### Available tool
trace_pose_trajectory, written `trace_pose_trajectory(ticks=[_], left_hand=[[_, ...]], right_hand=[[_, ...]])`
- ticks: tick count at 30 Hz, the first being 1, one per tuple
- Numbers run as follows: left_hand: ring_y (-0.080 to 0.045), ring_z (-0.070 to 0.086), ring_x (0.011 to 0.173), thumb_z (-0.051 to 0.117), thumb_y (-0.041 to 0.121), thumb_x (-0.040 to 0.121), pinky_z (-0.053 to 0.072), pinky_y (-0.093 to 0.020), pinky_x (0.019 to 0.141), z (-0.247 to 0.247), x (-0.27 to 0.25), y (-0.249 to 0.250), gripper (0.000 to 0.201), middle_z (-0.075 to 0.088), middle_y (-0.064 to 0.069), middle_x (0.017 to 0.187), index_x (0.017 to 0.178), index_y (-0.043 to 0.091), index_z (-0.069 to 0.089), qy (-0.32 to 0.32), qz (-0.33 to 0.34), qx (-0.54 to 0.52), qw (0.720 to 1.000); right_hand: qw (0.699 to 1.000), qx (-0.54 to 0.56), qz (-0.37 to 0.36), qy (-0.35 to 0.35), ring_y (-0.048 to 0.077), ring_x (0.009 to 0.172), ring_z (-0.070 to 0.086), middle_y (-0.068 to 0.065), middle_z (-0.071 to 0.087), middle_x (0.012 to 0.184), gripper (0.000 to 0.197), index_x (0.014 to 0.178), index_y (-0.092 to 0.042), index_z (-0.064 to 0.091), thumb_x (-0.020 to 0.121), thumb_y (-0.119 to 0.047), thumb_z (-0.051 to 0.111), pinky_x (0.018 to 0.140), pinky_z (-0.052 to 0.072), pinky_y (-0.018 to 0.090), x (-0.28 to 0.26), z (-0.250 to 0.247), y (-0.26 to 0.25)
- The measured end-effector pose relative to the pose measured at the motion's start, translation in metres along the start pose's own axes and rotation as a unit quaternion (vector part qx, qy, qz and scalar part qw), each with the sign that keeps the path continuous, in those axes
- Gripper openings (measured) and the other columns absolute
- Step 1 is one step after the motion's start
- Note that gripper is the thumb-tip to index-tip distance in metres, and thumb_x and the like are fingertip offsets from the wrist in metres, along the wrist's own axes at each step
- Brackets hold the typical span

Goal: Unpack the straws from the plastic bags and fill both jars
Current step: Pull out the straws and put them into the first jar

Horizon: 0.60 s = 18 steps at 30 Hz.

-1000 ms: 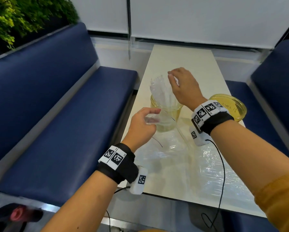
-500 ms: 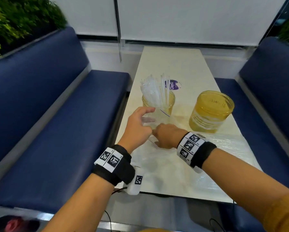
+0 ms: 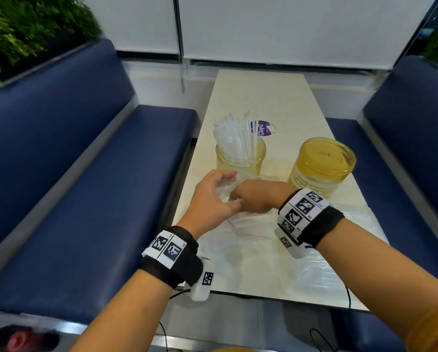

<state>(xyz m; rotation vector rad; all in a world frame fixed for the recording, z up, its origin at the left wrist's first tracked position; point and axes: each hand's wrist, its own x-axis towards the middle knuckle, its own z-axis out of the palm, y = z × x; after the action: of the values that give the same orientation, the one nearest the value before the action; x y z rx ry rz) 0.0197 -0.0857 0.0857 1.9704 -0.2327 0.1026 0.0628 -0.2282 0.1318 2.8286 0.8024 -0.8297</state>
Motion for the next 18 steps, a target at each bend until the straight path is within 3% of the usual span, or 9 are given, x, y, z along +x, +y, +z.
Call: trace_pose_trajectory(ticks=[4, 6, 8, 12, 14, 16, 18], left_hand=[[-0.001, 0.053, 0.114, 0.096, 0.031, 0.059, 0.039, -0.007, 0.09, 0.005, -0.002, 0.0, 0.087, 0.054, 0.014, 0.126, 0.135, 0.027, 0.053, -0.045, 0.005, 0.071, 0.996], [0.003, 0.05, 0.106, 0.096, 0.039, 0.057, 0.036, -0.005, 0.083, 0.009, -0.003, 0.001, 0.086, 0.051, 0.017, 0.122, 0.131, 0.03, 0.052, -0.036, 0.013, 0.113, 0.993], [0.003, 0.048, 0.098, 0.095, 0.043, 0.058, 0.037, -0.006, 0.077, 0.015, -0.004, 0.001, 0.079, 0.051, 0.018, 0.116, 0.123, 0.031, 0.053, -0.005, 0.011, 0.138, 0.99], [-0.011, 0.054, 0.077, 0.083, 0.039, 0.075, 0.037, -0.017, 0.06, 0.026, -0.002, -0.002, 0.038, 0.054, 0.013, 0.09, 0.099, 0.024, 0.058, 0.091, 0.012, 0.168, 0.982], [-0.015, 0.056, 0.073, 0.078, 0.034, 0.081, 0.04, -0.023, 0.058, 0.028, 0.001, -0.005, 0.025, 0.056, 0.012, 0.082, 0.093, 0.024, 0.058, 0.118, 0.017, 0.157, 0.98], [-0.019, 0.06, 0.074, 0.073, 0.034, 0.086, 0.051, -0.034, 0.062, 0.03, 0.004, -0.01, 0.022, 0.063, 0.006, 0.084, 0.096, 0.02, 0.061, 0.118, 0.011, 0.149, 0.982], [-0.022, 0.059, 0.07, 0.067, 0.042, 0.09, 0.053, -0.043, 0.061, 0.031, 0.008, -0.011, 0.026, 0.062, 0.002, 0.08, 0.09, 0.017, 0.059, 0.123, -0.004, 0.145, 0.982]], right_hand=[[1.0, 0.021, 0.016, 0.007, 0.025, 0.118, 0.056, 0.004, 0.057, 0.137, 0.043, 0.138, -0.016, 0.054, 0.097, -0.031, 0.057, 0.1, 0.045, 0.038, -0.01, -0.022, 0.005], [1.0, 0.024, 0.014, 0.015, 0.024, 0.108, 0.058, 0.004, 0.061, 0.129, 0.04, 0.133, -0.014, 0.058, 0.097, -0.032, 0.059, 0.094, 0.045, 0.037, -0.014, -0.032, 0.006], [0.999, 0.022, 0.011, 0.032, 0.023, 0.092, 0.058, 0.004, 0.064, 0.107, 0.036, 0.127, -0.011, 0.062, 0.097, -0.031, 0.06, 0.082, 0.044, 0.034, -0.02, -0.04, 0.004], [0.998, 0.023, 0.013, 0.061, 0.022, 0.088, 0.065, 0.004, 0.07, 0.102, 0.03, 0.118, -0.013, 0.067, 0.095, -0.032, 0.062, 0.07, 0.044, 0.029, -0.027, -0.051, -0.003], [0.993, 0.038, 0.006, 0.109, 0.019, 0.084, 0.064, 0.004, 0.07, 0.1, 0.028, 0.11, -0.016, 0.069, 0.097, -0.039, 0.058, 0.063, 0.04, 0.024, -0.03, -0.056, -0.003], [0.98, 0.088, -0.008, 0.177, 0.012, 0.071, 0.057, -0.001, 0.066, 0.084, 0.043, 0.096, -0.018, 0.072, 0.1, -0.053, 0.047, 0.06, 0.036, 0.024, -0.037, -0.063, -0.001], [0.948, 0.183, -0.031, 0.258, 0.006, 0.068, 0.056, -0.006, 0.065, 0.08, 0.057, 0.092, -0.016, 0.075, 0.101, -0.057, 0.036, 0.064, 0.038, 0.025, -0.04, -0.065, 0.0]])
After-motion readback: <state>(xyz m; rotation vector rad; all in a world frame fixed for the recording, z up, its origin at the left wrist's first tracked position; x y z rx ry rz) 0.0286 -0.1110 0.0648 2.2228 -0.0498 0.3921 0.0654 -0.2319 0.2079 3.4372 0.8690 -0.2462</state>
